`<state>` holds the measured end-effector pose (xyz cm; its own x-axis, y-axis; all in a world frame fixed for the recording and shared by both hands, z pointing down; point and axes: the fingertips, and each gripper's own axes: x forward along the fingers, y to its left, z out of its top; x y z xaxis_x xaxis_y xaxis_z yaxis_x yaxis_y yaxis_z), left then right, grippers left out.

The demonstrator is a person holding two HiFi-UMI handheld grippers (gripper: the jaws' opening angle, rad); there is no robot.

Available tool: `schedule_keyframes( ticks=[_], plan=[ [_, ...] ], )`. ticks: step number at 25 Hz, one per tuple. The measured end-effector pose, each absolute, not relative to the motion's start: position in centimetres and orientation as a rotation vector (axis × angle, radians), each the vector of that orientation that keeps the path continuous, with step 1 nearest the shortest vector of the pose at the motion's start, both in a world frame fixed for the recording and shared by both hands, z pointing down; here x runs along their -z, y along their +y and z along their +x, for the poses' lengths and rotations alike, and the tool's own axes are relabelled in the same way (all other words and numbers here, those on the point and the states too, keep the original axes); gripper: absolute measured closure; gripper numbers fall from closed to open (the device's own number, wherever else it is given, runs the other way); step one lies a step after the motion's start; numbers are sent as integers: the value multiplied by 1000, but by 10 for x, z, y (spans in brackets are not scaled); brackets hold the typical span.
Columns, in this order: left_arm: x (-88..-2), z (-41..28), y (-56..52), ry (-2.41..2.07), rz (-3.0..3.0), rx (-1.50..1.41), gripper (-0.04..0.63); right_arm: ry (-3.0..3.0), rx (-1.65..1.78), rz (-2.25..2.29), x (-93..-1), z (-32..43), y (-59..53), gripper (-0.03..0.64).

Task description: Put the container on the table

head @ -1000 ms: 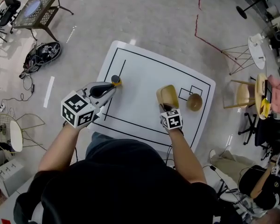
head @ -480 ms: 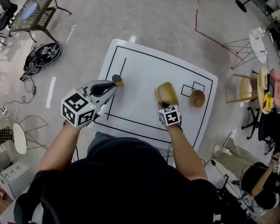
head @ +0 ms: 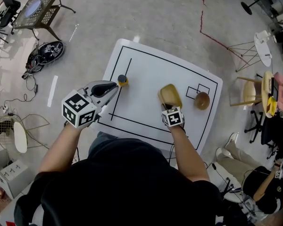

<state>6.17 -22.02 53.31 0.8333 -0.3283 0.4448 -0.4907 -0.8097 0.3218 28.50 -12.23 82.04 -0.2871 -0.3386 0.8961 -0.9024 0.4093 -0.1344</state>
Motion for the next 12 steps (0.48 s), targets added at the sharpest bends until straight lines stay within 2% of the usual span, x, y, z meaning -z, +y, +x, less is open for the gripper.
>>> schedule_keyframes(
  ticks=[12],
  plan=[
    [-531,55,-218,-609,2581,-514,554,-1811,-838,1061,-824,284,-122,609]
  ],
)
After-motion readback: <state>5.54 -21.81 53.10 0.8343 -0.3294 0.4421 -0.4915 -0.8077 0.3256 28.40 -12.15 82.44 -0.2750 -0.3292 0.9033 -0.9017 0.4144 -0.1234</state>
